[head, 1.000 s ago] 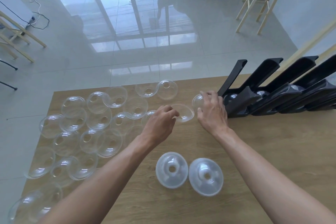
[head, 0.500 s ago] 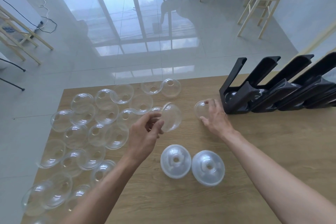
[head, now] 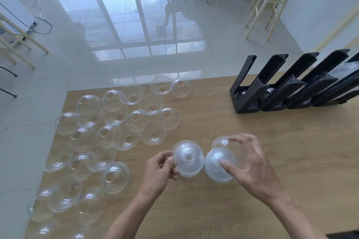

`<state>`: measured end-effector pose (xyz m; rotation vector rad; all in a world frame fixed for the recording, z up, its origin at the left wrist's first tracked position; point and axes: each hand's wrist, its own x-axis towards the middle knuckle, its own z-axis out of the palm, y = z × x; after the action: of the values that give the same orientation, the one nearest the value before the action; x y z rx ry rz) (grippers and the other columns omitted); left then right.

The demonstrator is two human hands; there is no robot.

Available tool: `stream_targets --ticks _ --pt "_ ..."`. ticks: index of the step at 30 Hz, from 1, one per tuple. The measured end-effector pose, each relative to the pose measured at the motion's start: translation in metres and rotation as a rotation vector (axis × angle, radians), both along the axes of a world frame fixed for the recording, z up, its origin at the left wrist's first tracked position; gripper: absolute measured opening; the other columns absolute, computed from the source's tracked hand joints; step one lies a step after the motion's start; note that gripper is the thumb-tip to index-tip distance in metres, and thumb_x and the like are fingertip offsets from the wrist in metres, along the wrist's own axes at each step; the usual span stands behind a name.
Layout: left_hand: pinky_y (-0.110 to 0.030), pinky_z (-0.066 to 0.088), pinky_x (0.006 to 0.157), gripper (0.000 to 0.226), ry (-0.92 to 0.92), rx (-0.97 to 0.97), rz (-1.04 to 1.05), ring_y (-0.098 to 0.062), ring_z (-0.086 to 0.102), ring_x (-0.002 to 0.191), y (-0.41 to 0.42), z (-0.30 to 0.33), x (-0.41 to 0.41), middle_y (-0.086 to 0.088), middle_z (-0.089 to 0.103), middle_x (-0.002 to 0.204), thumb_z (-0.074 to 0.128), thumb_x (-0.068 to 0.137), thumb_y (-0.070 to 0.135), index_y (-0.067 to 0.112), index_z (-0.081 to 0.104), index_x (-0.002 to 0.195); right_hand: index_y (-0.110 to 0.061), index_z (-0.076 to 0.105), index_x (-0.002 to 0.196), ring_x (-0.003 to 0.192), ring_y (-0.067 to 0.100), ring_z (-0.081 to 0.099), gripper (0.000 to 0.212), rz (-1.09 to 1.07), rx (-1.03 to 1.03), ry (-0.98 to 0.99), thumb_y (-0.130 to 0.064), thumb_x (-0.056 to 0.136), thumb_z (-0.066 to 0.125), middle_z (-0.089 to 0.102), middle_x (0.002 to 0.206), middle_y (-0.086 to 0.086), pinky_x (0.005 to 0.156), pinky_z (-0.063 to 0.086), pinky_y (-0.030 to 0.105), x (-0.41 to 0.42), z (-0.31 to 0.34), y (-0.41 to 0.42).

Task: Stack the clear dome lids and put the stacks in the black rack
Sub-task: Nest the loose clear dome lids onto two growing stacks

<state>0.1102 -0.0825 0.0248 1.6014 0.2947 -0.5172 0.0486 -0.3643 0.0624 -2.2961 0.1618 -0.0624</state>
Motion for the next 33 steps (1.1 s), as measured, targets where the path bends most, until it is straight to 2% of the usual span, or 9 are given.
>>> stream_targets --ticks 4,7,10,12,14,18,22,27,33 --pt "-0.047 0.065 0.069 0.015 -0.008 0.075 -0.005 -0.029 0.074 0.069 0.0 -0.01 -0.003 -0.015 0.077 0.079 0.063 0.104 0.01 0.008 0.07 0.118 -0.052 0.05 0.137 0.127 -0.009 0.05 0.064 -0.017 0.028 0.067 -0.052 0.082 0.084 0.04 0.143 -0.024 0.09 0.041 0.0 -0.027 -0.026 0.014" --pt "-0.051 0.065 0.072 0.022 -0.053 0.18 -0.026 -0.024 0.075 0.073 0.003 -0.015 -0.005 -0.002 0.077 0.085 0.064 0.104 0.019 0.013 0.066 0.125 -0.047 0.051 0.141 0.134 -0.004 0.047 0.066 -0.037 0.055 0.094 -0.044 0.084 0.085 0.038 0.147 -0.023 0.094 0.036 -0.003 -0.03 -0.038 0.02" --pt "-0.038 0.06 0.087 0.053 -0.278 0.414 -0.181 -0.006 0.068 0.1 0.007 -0.013 -0.01 0.013 0.067 0.115 0.059 0.101 0.055 0.024 0.056 0.145 -0.043 0.045 0.149 0.143 -0.005 0.038 0.076 -0.046 0.082 0.108 -0.042 0.085 0.086 0.034 0.155 -0.022 0.097 0.032 -0.005 -0.029 -0.047 0.024" --pt "-0.028 0.044 0.107 0.081 -0.396 0.49 -0.34 0.002 0.05 0.127 0.004 -0.011 -0.012 0.022 0.048 0.144 0.056 0.091 0.077 0.031 0.039 0.156 -0.041 0.034 0.156 0.141 -0.01 0.035 0.092 -0.093 0.116 0.139 -0.05 0.081 0.087 0.035 0.153 -0.025 0.1 0.03 -0.002 -0.029 -0.053 0.026" --pt "-0.024 0.029 0.116 0.103 -0.479 0.566 -0.485 0.004 0.03 0.141 -0.003 -0.013 -0.012 0.027 0.03 0.156 0.062 0.08 0.087 0.039 0.022 0.161 -0.038 0.03 0.158 0.139 -0.005 0.039 0.103 -0.158 0.16 0.193 -0.056 0.076 0.089 0.039 0.149 -0.023 0.106 0.031 0.009 -0.029 -0.057 0.029" --pt "-0.04 0.034 0.124 0.11 -0.529 0.613 -0.515 -0.011 0.03 0.153 -0.014 -0.024 -0.011 0.013 0.029 0.167 0.074 0.078 0.075 0.035 0.016 0.163 -0.036 0.034 0.155 0.136 0.003 0.045 0.105 -0.18 0.188 0.227 -0.057 0.07 0.092 0.043 0.147 -0.018 0.109 0.037 0.023 -0.027 -0.063 0.032" --pt "-0.038 0.044 0.114 0.1 -0.533 0.599 -0.422 -0.013 0.044 0.141 -0.005 -0.027 -0.016 0.011 0.041 0.156 0.08 0.079 0.063 0.032 0.027 0.159 -0.042 0.034 0.154 0.131 -0.001 0.048 0.104 -0.12 0.164 0.254 -0.061 0.069 0.091 0.045 0.145 -0.021 0.104 0.038 0.019 -0.023 -0.065 0.036" --pt "-0.036 0.046 0.111 0.097 -0.51 0.603 -0.334 -0.011 0.048 0.135 0.037 -0.031 -0.04 0.013 0.043 0.151 0.084 0.078 0.057 0.034 0.031 0.156 -0.048 0.031 0.153 0.135 -0.022 0.034 0.103 0.053 0.141 0.251 -0.076 0.068 0.084 0.035 0.148 -0.034 0.101 0.027 -0.003 -0.021 -0.065 0.058" --pt "-0.038 0.05 0.107 0.096 -0.495 0.615 -0.233 -0.009 0.052 0.133 0.078 -0.029 -0.065 0.013 0.048 0.147 0.09 0.074 0.051 0.036 0.037 0.153 -0.055 0.029 0.153 0.139 -0.014 0.037 0.102 0.15 0.177 0.273 -0.075 0.07 0.085 0.031 0.148 -0.041 0.104 0.032 0.001 -0.018 -0.065 0.081"
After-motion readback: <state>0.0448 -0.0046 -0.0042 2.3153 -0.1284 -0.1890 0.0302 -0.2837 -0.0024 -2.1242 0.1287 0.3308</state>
